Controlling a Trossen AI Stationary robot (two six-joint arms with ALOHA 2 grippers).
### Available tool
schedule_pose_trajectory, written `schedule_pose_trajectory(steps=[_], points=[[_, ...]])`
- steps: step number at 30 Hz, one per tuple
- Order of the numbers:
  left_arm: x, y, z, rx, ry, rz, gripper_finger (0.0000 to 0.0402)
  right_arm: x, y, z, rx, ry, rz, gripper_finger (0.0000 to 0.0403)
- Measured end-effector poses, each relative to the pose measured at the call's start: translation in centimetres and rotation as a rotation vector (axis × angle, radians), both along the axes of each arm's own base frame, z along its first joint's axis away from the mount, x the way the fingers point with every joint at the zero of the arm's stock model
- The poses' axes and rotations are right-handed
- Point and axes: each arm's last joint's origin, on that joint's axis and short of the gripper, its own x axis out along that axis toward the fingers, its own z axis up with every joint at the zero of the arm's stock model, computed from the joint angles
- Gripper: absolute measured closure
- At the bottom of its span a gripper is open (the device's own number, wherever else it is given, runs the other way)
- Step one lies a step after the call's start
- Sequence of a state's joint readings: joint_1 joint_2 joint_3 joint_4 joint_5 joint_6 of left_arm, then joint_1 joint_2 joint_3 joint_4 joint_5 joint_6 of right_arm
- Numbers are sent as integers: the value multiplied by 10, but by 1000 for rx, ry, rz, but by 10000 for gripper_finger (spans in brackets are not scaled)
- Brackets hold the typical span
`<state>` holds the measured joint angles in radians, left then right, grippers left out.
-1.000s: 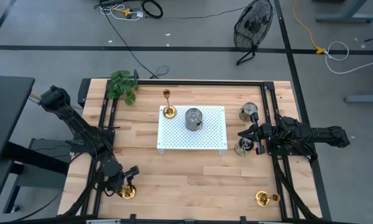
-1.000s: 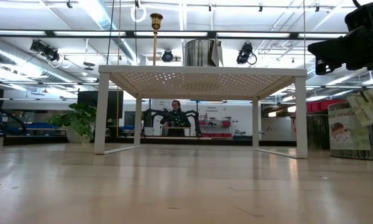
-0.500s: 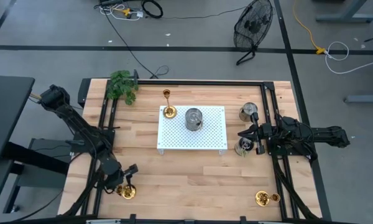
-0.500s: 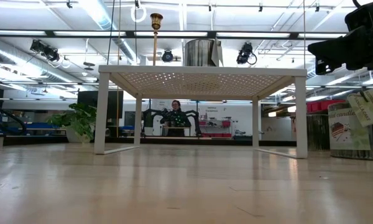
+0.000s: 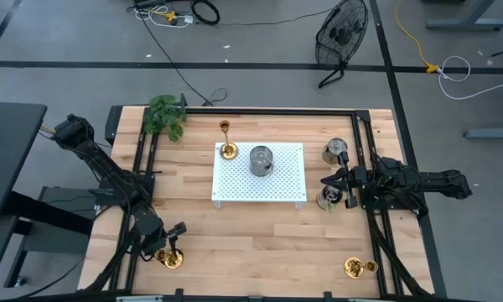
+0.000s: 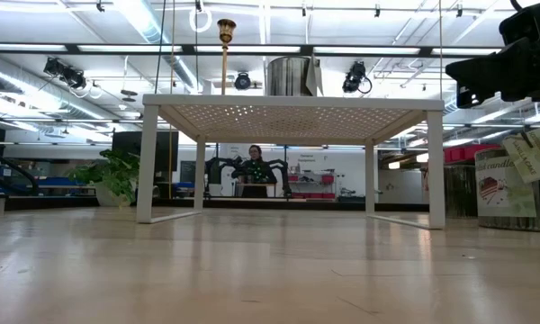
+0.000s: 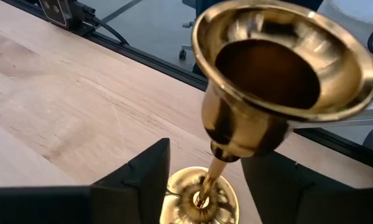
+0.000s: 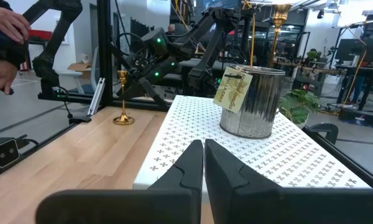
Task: Pick & Place candle stick holders
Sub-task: Put the left golden candle holder on the shelf aligned with the other golden candle holder
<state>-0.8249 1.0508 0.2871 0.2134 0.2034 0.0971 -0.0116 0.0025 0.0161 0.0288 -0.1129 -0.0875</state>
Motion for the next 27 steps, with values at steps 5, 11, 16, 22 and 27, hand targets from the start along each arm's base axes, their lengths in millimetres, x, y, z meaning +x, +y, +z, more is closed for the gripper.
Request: schedule_pose_trajectory(steps=[5,11,16,22,27], points=[[0,0,0,-3,4,-7,235,0,0,0,0,0,0,382],[-1,0,0,-8,11,-18,263,0,0,0,0,0,0,382],[-1,0,0,-8,11,-18,279,0,0,0,0,0,0,382],[-1,0,0,-9,12,-21,292,0,0,0,0,0,0,382],[-1,0,0,-9,11,-22,301,0,0,0,0,0,0,382]])
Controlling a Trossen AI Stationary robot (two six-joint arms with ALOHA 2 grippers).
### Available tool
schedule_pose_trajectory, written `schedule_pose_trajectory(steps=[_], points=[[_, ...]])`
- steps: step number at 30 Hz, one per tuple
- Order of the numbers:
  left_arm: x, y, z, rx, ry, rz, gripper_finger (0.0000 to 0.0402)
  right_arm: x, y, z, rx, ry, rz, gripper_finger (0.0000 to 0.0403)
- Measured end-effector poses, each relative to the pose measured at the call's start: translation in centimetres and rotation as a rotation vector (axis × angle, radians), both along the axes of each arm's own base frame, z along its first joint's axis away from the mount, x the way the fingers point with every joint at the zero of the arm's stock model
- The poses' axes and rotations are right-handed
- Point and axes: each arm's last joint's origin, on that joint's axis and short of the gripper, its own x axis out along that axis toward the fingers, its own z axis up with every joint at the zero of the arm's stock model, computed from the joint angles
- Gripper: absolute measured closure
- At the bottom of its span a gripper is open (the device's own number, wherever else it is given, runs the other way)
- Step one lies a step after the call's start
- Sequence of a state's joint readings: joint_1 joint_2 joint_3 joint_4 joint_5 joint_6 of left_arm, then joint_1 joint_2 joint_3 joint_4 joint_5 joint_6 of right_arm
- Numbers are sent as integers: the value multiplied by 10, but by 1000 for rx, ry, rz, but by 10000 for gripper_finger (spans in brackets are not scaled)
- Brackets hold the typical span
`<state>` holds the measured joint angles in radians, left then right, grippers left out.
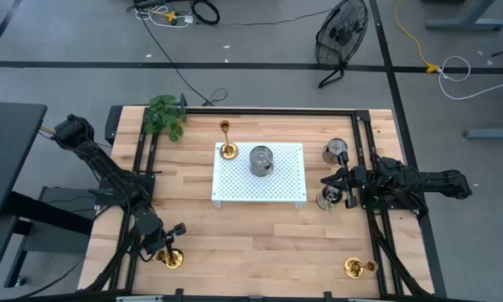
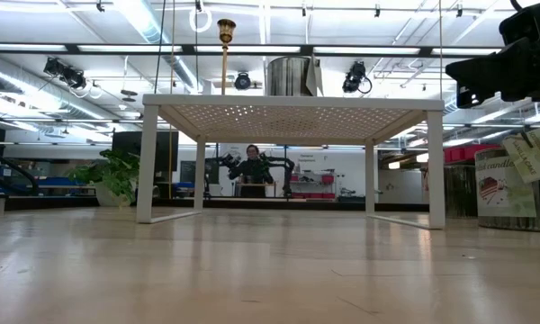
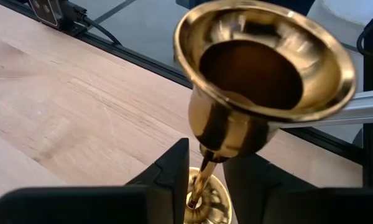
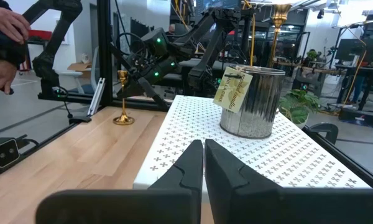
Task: Pick & Place candle stick holders
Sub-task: Put the left golden candle holder on the shelf aligned with the other golden candle holder
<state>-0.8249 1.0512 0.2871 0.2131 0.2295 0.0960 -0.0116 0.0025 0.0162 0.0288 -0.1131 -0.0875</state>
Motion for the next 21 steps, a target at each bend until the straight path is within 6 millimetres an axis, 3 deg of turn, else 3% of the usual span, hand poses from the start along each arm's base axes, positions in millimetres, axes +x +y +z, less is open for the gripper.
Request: schedule_pose_trajectory(steps=[21], points=[[0,0,0,1,-2,-2,337,0,0,0,0,0,0,382]])
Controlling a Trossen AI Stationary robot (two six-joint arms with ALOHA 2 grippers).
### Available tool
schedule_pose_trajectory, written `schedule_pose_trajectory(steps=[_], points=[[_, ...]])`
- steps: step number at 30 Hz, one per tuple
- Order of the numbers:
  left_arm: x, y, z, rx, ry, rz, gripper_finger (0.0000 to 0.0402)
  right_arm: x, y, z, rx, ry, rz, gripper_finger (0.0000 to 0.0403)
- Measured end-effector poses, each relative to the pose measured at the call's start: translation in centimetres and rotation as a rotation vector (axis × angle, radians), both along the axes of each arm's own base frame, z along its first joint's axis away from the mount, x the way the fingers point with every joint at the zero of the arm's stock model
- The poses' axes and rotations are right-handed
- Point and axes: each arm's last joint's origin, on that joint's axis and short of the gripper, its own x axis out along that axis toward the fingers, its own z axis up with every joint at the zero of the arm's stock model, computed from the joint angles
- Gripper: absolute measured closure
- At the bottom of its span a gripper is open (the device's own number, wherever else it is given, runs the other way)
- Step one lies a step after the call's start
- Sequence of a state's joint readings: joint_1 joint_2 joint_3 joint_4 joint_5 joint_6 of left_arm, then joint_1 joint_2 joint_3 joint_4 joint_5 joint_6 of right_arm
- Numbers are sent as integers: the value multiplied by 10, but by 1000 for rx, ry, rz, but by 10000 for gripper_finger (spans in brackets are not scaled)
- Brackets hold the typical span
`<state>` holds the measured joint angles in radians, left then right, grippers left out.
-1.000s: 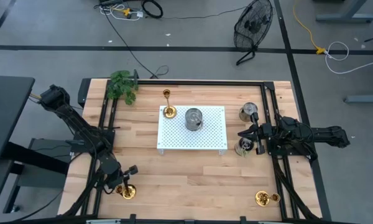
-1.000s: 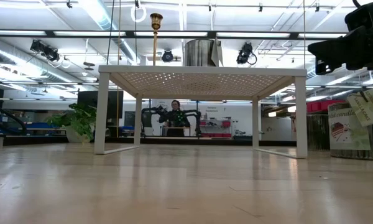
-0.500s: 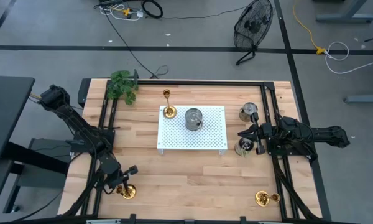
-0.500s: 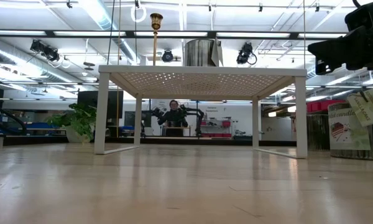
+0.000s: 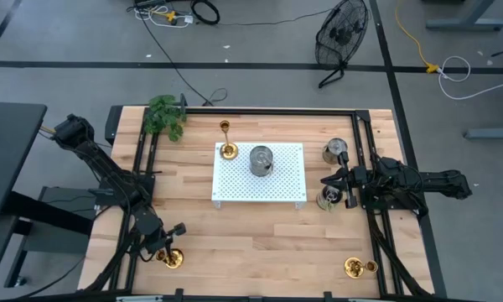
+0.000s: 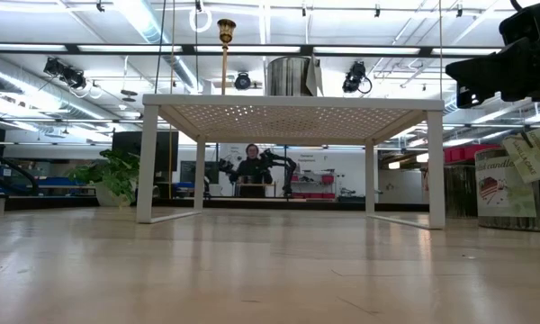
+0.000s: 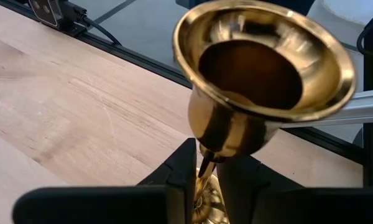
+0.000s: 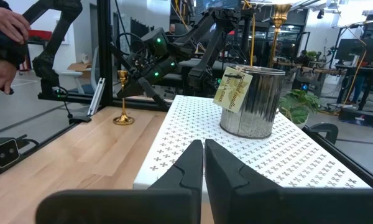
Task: Pick & Place candle stick holders
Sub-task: Put the left golden candle holder on the shelf aligned with the other golden candle holder
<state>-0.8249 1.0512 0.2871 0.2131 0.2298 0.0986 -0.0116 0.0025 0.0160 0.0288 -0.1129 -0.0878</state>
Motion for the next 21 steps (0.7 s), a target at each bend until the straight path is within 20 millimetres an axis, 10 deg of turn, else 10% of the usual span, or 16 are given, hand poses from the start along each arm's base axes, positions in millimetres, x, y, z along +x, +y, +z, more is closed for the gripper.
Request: schedule_pose_trajectory(steps=[21], points=[[0,0,0,0,0,0,349,0,0,0,0,0,0,382]])
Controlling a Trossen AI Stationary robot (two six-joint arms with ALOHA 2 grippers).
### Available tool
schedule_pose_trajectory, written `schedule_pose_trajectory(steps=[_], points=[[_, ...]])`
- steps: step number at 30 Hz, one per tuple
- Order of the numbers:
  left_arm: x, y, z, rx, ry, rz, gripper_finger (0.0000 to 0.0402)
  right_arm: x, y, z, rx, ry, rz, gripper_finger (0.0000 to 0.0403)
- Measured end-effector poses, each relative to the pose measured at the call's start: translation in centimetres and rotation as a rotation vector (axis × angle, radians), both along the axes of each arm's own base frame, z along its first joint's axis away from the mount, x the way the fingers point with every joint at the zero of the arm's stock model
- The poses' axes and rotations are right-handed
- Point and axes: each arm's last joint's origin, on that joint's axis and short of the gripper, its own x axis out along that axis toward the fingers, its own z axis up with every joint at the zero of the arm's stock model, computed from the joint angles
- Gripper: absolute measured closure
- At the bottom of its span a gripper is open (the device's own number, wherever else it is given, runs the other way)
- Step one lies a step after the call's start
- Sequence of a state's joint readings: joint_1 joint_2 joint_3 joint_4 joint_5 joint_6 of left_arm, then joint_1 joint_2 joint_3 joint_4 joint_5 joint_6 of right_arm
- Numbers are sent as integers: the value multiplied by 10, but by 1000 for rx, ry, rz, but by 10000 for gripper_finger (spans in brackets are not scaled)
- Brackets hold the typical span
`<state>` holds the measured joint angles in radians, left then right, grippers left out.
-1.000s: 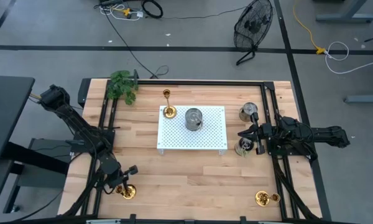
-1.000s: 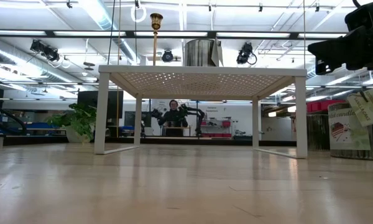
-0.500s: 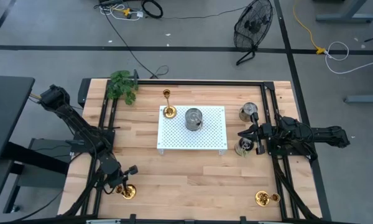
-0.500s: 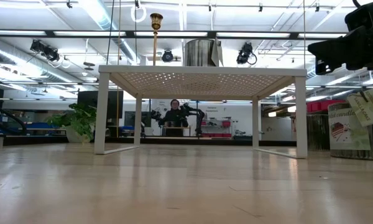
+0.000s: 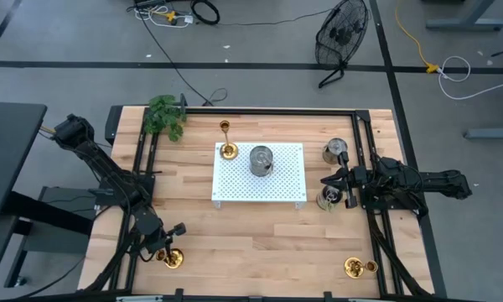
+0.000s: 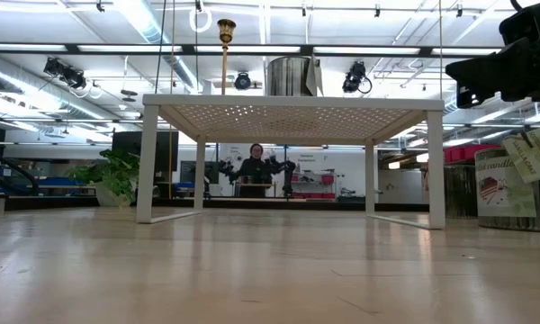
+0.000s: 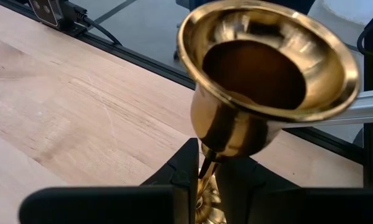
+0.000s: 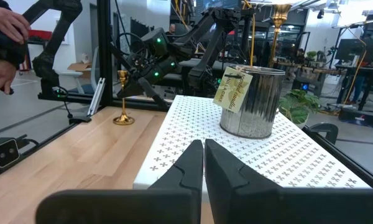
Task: Pick & Place candle stick holders
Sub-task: Put the left golden candle holder on the shelf aligned with the other golden candle holder
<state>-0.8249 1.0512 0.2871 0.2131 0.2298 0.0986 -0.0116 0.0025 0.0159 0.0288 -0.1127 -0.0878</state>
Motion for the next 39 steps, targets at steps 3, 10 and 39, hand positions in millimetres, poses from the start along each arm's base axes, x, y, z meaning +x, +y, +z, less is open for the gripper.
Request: schedule_pose_trajectory(steps=[3,10,39], points=[[0,0,0,-1,1,-1,349,0,0,0,0,0,0,382],[0,0,0,-5,7,2,363,0,0,0,0,0,0,382],[11,-13,33,-152,-12,12,380,0,0,0,0,0,0,382]])
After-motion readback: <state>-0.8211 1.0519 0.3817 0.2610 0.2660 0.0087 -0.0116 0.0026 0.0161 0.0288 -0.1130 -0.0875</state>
